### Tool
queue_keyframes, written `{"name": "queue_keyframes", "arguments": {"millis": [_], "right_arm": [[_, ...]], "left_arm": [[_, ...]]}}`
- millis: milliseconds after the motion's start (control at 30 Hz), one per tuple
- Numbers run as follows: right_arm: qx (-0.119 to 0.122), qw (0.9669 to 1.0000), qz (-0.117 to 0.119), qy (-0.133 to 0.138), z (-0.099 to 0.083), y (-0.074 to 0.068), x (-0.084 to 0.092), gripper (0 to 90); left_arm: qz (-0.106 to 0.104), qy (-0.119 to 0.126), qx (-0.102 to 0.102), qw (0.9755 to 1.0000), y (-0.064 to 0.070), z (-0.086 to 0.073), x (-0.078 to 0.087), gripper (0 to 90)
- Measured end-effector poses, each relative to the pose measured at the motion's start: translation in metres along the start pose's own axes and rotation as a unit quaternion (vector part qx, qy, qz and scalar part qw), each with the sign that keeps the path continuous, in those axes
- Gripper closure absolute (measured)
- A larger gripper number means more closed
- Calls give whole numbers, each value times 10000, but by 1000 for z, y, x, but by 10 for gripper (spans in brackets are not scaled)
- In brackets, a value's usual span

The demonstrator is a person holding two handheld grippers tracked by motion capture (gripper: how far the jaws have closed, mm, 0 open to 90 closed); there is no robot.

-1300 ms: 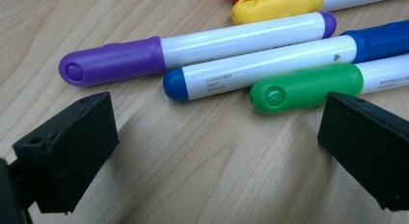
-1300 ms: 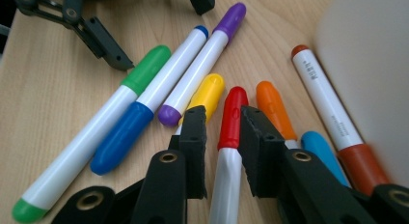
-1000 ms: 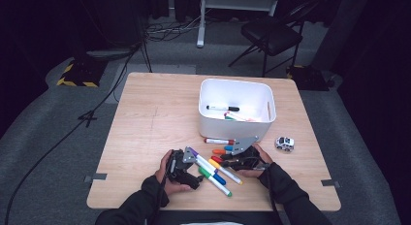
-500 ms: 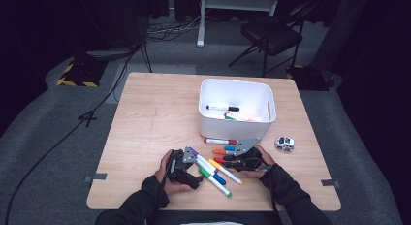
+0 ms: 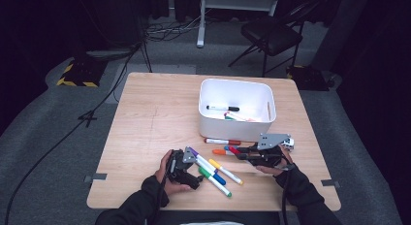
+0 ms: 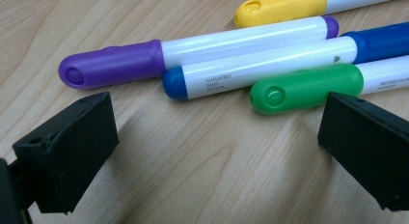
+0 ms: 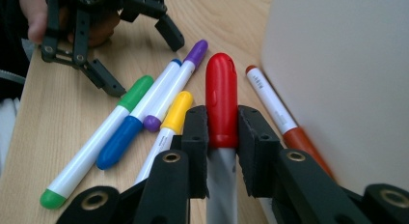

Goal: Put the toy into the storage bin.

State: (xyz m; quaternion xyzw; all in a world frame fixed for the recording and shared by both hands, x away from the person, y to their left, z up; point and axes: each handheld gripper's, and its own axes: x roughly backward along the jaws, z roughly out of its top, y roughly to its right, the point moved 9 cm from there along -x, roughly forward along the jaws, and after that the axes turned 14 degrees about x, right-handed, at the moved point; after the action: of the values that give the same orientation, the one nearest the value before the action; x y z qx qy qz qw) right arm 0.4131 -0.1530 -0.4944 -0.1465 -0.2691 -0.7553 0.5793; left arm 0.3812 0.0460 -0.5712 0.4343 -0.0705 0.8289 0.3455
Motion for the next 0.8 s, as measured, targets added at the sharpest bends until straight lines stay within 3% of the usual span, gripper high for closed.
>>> {"name": "queue_keyframes", "arguments": {"millis": [533,800], "right_arm": [[267,9974,-607,274,40,29,67,750],[409,9953,-800,374,67,48,91,750]], "left_arm": [[-1,3,0,10000,0,0,0,6],[0,4,2,10000,0,0,0,5]]}}
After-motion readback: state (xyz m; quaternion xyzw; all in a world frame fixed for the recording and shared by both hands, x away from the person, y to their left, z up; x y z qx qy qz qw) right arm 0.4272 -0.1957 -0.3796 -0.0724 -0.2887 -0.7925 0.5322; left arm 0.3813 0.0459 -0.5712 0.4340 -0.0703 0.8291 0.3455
